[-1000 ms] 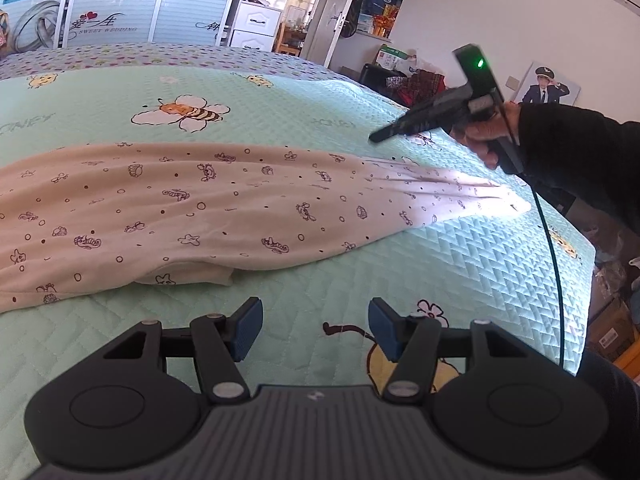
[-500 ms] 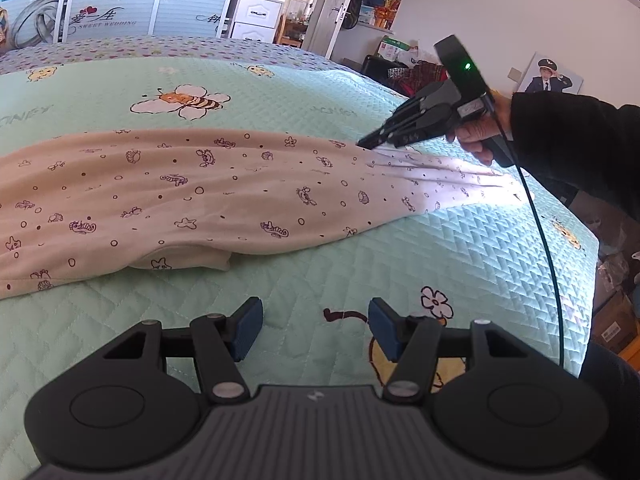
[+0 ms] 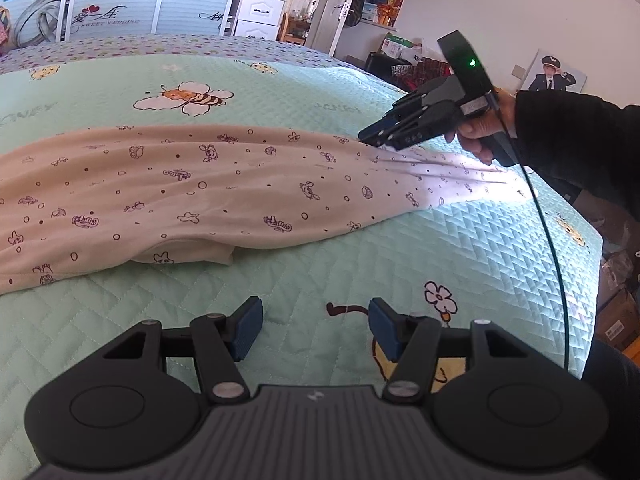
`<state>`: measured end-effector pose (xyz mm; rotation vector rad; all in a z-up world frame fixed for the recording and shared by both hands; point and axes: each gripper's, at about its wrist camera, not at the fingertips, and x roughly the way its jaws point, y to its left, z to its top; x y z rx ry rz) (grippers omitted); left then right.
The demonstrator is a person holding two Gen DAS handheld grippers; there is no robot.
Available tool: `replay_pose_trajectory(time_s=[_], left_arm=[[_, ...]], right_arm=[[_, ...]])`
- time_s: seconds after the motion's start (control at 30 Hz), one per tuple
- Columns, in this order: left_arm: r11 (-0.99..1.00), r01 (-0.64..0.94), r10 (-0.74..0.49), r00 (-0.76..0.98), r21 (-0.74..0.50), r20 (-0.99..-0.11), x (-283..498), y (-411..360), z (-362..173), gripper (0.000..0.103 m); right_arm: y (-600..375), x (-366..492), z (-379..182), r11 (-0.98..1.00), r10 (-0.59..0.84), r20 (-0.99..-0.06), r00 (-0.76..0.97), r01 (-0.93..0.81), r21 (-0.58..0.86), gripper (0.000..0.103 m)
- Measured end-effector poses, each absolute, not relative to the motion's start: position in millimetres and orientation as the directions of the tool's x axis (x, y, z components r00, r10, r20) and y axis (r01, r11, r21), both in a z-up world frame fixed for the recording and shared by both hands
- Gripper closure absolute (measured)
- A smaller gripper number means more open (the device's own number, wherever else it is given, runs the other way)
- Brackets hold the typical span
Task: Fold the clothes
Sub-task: 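Smooth the garment strip with the closed right gripper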
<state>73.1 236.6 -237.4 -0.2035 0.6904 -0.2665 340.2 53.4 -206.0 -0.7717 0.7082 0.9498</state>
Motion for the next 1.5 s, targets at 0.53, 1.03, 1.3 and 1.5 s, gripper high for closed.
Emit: replay_pose_trajectory(time_s=[0.53,1.03,1.3,1.5], left_arm=[[0.948,0.170,-0.303,0.741,-0.270,-0.599,72,236,-238,0.042],[0.942,0.198,-0.325,0.735,-0.271,-0.595,66,226,-228,0.041],[0.916,0.296,-0.400,0.699,-0.270,-0.592,75,176,-216,0.042],[0.912,0.336,-0.408,0.673,-0.237,-0.617,82,147,-210,0.042]], right_arm=[[46,354,-175,0.417,0.439,-0.752,0.491,-0.853,-0.314,0.103],[-73,344,-154,0.708,0.322,-0.646,0.692,-0.629,-0.321,0.076],[-174,337,-158,0.736,0.271,-0.697,0.664,-0.609,-0.295,0.068],[-144,348,-186,0.616,0.322,-0.736,0.596,-0.722,-0.315,0.068]])
